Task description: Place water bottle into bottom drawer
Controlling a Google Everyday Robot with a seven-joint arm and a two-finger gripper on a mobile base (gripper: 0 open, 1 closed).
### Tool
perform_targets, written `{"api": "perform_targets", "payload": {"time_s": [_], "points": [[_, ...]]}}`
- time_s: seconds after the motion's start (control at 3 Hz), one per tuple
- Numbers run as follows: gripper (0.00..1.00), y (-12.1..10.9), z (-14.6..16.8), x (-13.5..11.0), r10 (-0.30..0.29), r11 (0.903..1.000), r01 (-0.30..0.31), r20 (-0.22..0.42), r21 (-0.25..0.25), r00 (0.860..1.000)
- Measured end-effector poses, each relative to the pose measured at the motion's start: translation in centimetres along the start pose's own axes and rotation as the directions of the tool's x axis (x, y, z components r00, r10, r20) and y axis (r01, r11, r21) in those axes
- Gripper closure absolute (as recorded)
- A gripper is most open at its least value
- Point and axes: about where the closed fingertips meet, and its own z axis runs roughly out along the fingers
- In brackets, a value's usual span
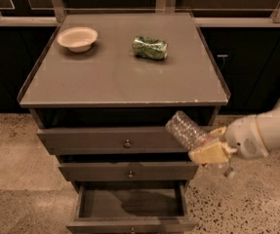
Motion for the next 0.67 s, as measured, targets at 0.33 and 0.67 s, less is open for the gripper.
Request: {"api": "perform_targets", "payload": {"time_s": [0.33,0.67], "points": [[1.00,-0.60,6.10,6.98,0.141,0.9894,-0.142,-0.018,-0.030,0.990],[1.00,-0.60,6.10,6.98,0.141,0.9894,-0.142,-0.018,-0.031,0.990]]}}
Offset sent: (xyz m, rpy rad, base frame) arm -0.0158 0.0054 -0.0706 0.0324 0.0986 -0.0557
